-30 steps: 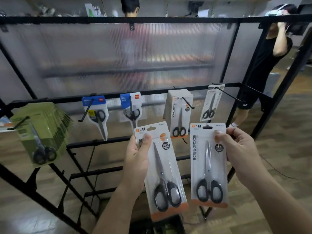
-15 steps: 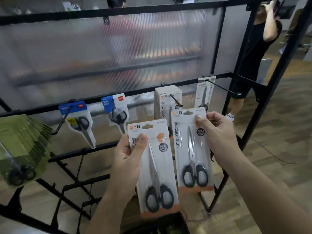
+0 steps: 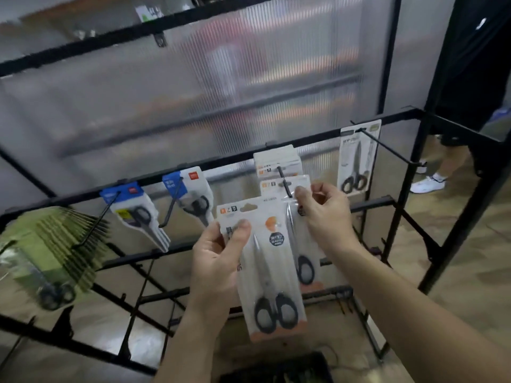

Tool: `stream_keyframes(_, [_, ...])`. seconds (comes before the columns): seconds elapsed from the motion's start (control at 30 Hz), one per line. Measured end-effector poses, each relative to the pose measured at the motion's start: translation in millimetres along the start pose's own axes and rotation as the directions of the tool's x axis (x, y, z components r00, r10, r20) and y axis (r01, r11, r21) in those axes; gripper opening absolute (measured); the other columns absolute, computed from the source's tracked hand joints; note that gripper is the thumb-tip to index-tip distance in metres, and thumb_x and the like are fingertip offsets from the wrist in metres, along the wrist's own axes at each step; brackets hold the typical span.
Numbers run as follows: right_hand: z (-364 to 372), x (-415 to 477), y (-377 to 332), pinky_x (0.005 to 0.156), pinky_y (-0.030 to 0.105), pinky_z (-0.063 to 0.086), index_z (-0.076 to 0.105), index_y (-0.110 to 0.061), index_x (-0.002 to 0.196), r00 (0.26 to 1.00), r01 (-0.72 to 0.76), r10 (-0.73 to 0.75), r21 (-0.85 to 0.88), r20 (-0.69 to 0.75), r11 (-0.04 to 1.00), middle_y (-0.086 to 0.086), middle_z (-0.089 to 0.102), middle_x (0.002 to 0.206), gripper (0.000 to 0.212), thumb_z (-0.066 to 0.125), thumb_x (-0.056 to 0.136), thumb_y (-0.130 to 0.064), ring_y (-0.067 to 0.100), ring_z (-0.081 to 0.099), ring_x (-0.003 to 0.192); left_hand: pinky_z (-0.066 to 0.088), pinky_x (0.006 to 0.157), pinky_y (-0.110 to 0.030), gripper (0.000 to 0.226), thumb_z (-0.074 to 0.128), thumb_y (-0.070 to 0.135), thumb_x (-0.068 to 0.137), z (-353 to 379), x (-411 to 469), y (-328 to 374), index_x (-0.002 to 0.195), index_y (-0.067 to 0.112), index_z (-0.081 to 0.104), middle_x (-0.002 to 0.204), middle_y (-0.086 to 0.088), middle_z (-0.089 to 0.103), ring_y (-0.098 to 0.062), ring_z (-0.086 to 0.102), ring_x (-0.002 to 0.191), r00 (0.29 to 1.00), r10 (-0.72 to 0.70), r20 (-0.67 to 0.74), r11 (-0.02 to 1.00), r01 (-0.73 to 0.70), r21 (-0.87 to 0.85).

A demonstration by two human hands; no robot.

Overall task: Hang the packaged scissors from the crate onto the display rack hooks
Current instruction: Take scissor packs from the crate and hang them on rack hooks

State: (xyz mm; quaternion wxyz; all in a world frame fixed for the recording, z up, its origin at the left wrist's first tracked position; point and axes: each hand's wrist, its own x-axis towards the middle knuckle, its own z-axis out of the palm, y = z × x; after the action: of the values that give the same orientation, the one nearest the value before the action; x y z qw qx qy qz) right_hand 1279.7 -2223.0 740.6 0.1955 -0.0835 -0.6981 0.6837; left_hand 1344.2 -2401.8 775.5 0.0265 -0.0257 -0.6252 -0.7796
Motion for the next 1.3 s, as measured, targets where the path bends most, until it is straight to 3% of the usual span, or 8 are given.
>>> stream_keyframes(0.27, [21.5, 36.8, 2.8, 0.06, 0.032, 0.045, 0.062, -0.019, 0.068, 0.996, -0.064, 0.057, -0.092, -0.074, 0.994, -0.012, 0.062, 0.055, 0.03, 0.065, 0.096, -0.029, 0.006, 0.057, 0.055, 0.064, 0.074, -0.036, 0.016, 0.062, 0.013, 0.101, 9.0, 26.2, -13.9, 0.111, 0.012, 0.073, 0.104, -0.011, 0.079, -0.028, 0.077, 0.095, 0.991, -0.067, 0.116, 0.992, 0.054, 0.118])
stream_keyframes(0.43, [17.7, 31.4, -2.6, 0.071, 0.042, 0.059, 0.064, -0.023, 0.087, 0.992, -0.053, 0.042, -0.088, -0.118, 0.995, -0.003, 0.071, 0.076, 0.014, 0.073, 0.092, -0.032, 0.016, 0.071, 0.073, 0.063, 0.081, -0.045, 0.016, 0.061, 0.017, 0.102, 12.0, 29.2, -15.0, 0.113, 0.017, 0.073, 0.106, -0.007, 0.079, -0.026, 0.077, 0.099, 0.982, -0.065, 0.176, 0.989, 0.04, 0.142])
stream_keyframes(0.57, [2.8, 23.6, -3.0, 0.074, 0.037, 0.062, 0.06, -0.019, 0.113, 0.996, -0.079, 0.077, -0.054, -0.035, 0.995, 0.003, 0.072, 0.097, 0.032, 0.075, 0.092, -0.037, 0.016, 0.073, 0.083, 0.059, 0.091, -0.057, 0.017, 0.063, 0.021, 0.101, 17.1, 30.5, -19.0, 0.113, 0.022, 0.075, 0.108, -0.003, 0.079, -0.026, 0.075, 0.102, 0.977, -0.052, 0.209, 0.978, 0.007, 0.211])
stream_keyframes(0.73, [-25.8, 3.4, 3.7, 0.071, 0.019, 0.052, 0.059, -0.024, 0.117, 0.997, -0.066, 0.061, -0.111, -0.045, 0.992, -0.007, 0.067, 0.107, 0.033, 0.069, 0.095, -0.044, 0.01, 0.067, 0.1, 0.059, 0.091, -0.057, 0.017, 0.063, 0.023, 0.101, 21.1, 34.3, -22.4, 0.114, 0.022, 0.074, 0.107, -0.002, 0.079, -0.024, 0.076, 0.101, 0.985, -0.057, 0.162, 0.977, 0.022, 0.212])
stream_keyframes(0.9, [-47.6, -8.1, 10.4, 0.09, 0.041, 0.059, 0.062, -0.027, 0.109, 0.997, -0.035, 0.025, -0.138, -0.068, 0.99, -0.002, 0.07, 0.105, 0.015, 0.063, 0.099, -0.037, 0.015, 0.069, 0.1, 0.062, 0.086, -0.042, 0.018, 0.063, 0.02, 0.101, 30.4, 43.5, -25.8, 0.116, 0.018, 0.074, 0.107, -0.002, 0.079, -0.022, 0.076, 0.101, 0.986, -0.042, 0.162, 0.977, 0.007, 0.212])
stream_keyframes(1.1, [-61.8, -23.5, 4.8, 0.088, 0.043, 0.06, 0.065, -0.025, 0.107, 0.999, -0.029, 0.025, -0.114, -0.035, 0.993, -0.002, 0.074, 0.097, 0.014, 0.059, 0.101, -0.036, 0.008, 0.072, 0.09, 0.057, 0.07, -0.022, 0.013, 0.065, 0.023, 0.1, 36.4, 62.6, -33.2, 0.108, 0.02, 0.076, 0.096, 0.008, 0.08, -0.009, 0.076, 0.089, 0.994, -0.037, 0.106, 0.953, 0.003, 0.304])
stream_keyframes(1.23, [-67.7, -32.9, 1.6, 0.086, 0.041, 0.059, 0.066, -0.024, 0.102, 1.0, -0.008, 0.008, -0.143, 0.0, 0.99, 0.001, 0.074, 0.093, 0.012, 0.06, 0.101, -0.033, 0.009, 0.071, 0.089, 0.061, 0.078, -0.044, 0.013, 0.067, 0.038, 0.098, 35.5, 92.9, -35.7, 0.098, 0.028, 0.076, 0.09, 0.005, 0.08, -0.019, 0.077, 0.087, 0.997, -0.068, 0.028, 0.896, 0.049, 0.44])
stream_keyframes(1.3, [-68.6, -37.5, 1.7, 0.087, 0.041, 0.06, 0.066, -0.024, 0.1, 1.0, -0.014, 0.017, -0.162, 0.015, 0.987, 0.001, 0.073, 0.094, 0.01, 0.061, 0.1, -0.032, 0.012, 0.071, 0.091, 0.058, 0.075, -0.043, 0.026, 0.066, 0.051, 0.095, 34.6, 106.2, -34.1, 0.092, 0.027, 0.076, 0.09, -0.001, 0.079, -0.024, 0.074, 0.083, 0.999, -0.036, -0.006, 0.82, 0.033, 0.571])
